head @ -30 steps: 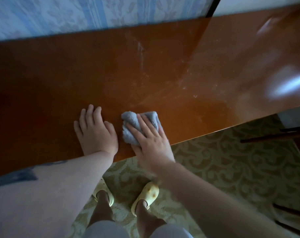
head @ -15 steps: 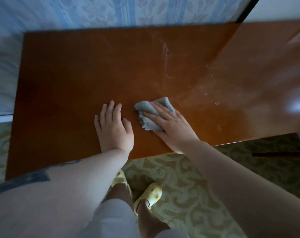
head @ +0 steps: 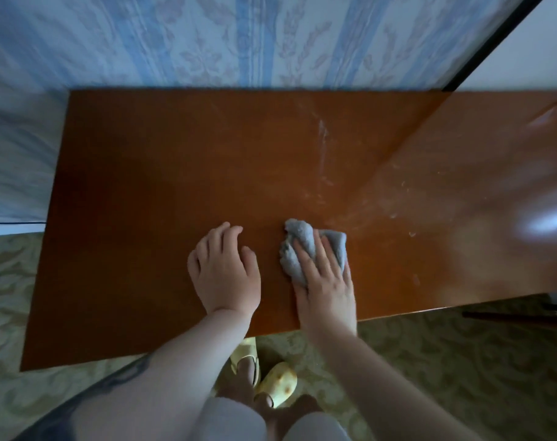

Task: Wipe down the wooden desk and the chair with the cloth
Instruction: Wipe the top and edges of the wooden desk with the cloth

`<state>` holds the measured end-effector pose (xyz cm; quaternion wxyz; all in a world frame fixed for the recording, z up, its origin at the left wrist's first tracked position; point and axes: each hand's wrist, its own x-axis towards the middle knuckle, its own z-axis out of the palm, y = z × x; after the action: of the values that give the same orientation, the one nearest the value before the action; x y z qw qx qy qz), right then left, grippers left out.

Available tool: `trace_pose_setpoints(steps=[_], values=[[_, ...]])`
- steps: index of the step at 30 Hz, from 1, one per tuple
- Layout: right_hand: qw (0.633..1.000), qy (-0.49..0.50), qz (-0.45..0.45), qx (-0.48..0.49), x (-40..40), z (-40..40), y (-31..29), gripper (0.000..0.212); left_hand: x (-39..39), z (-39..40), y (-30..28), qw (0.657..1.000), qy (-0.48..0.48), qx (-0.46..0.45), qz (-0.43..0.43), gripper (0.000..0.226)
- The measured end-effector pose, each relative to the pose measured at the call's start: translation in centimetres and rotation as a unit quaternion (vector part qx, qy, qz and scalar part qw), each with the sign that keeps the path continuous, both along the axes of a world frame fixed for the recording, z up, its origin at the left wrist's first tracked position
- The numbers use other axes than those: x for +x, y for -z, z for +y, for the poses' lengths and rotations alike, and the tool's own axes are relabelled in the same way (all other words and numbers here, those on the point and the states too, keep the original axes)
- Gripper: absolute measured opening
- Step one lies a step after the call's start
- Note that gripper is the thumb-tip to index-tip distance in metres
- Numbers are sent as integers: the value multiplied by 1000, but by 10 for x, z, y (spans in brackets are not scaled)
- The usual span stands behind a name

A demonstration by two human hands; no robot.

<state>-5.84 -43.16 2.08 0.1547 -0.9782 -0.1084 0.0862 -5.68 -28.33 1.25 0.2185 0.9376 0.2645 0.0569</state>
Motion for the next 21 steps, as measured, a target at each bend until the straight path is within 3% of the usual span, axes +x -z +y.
trace_pose_setpoints(steps=[2, 5, 7, 10, 12, 13, 15, 18, 19, 21], values=[[1000, -11, -6, 13, -23, 24, 6, 60, 8, 5, -2, 998, -34, -38, -41, 32], [963, -258, 6, -72, 15, 19, -8, 55, 11, 4, 2, 996, -55, -56, -53, 33], [930, -344, 64, -113, 57, -1, -17, 57, 11, 3, 4, 995, -61, -53, -58, 34], [981, -180, 51, -54, 64, -15, -17, 56, 15, 4, 5, 996, -64, -42, -51, 36], [997, -72, 20, -21, 28, 3, -4, 60, 16, 3, 6, 996, -64, -43, -36, 38], [998, -63, 11, 0, 12, 13, 0, 62, 16, 3, 6, 996, -65, -45, -32, 39], [989, -145, 26, 0, 6, 23, 0, 62, 16, 2, 6, 996, -72, -53, -32, 40], [910, -406, 39, -77, 77, 13, -17, 60, 16, 3, 4, 994, -83, -60, -47, 42], [896, -430, 59, -96, 103, 7, -19, 62, 16, 3, 4, 994, -85, -59, -48, 43], [936, -337, 60, -76, 125, -3, -18, 62, 19, 2, 3, 992, -98, -60, -47, 41]])
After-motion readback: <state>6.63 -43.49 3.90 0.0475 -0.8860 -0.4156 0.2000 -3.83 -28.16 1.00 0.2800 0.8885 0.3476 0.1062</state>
